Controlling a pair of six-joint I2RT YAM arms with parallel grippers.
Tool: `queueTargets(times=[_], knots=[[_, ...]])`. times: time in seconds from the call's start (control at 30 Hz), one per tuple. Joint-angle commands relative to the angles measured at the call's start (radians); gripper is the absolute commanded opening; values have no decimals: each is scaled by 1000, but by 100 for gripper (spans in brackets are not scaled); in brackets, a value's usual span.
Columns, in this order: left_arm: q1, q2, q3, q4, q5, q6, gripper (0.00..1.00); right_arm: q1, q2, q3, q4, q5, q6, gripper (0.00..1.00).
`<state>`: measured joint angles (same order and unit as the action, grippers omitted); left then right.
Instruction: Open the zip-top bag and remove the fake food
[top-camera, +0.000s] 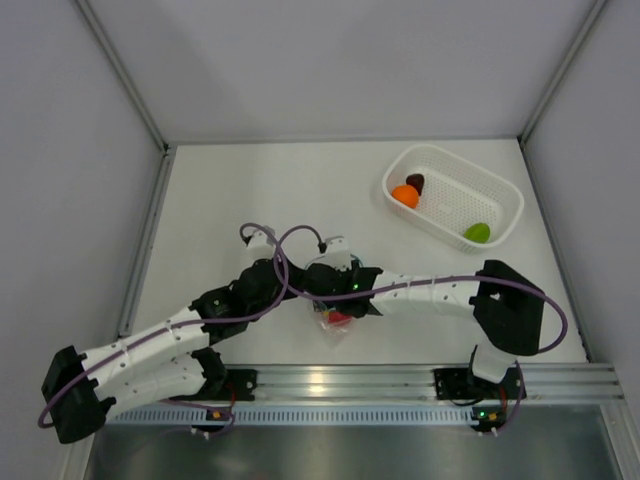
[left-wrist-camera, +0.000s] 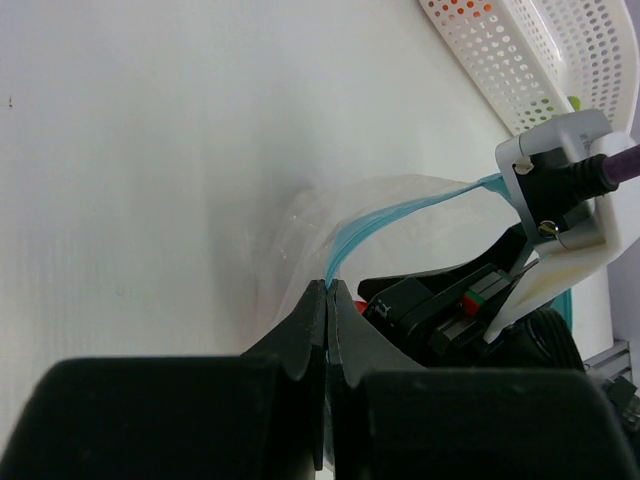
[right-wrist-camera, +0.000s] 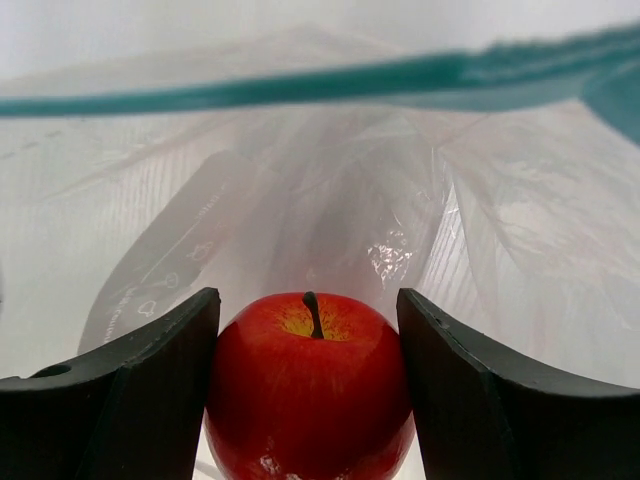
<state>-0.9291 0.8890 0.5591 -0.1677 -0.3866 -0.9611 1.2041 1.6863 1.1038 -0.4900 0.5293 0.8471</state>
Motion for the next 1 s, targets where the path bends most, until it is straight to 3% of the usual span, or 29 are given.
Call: queueTargets(times=[0.0, 0.27, 0.97], knots=[[-8, 10, 77, 71, 118, 70, 0, 34, -51, 88, 50, -3, -74, 40], [-8, -7, 96, 69, 135, 156, 0, 35, -66, 111, 85, -61, -224, 36], [-8, -45, 94, 31, 152, 252, 0, 49, -240, 41, 237, -52, -345, 32]])
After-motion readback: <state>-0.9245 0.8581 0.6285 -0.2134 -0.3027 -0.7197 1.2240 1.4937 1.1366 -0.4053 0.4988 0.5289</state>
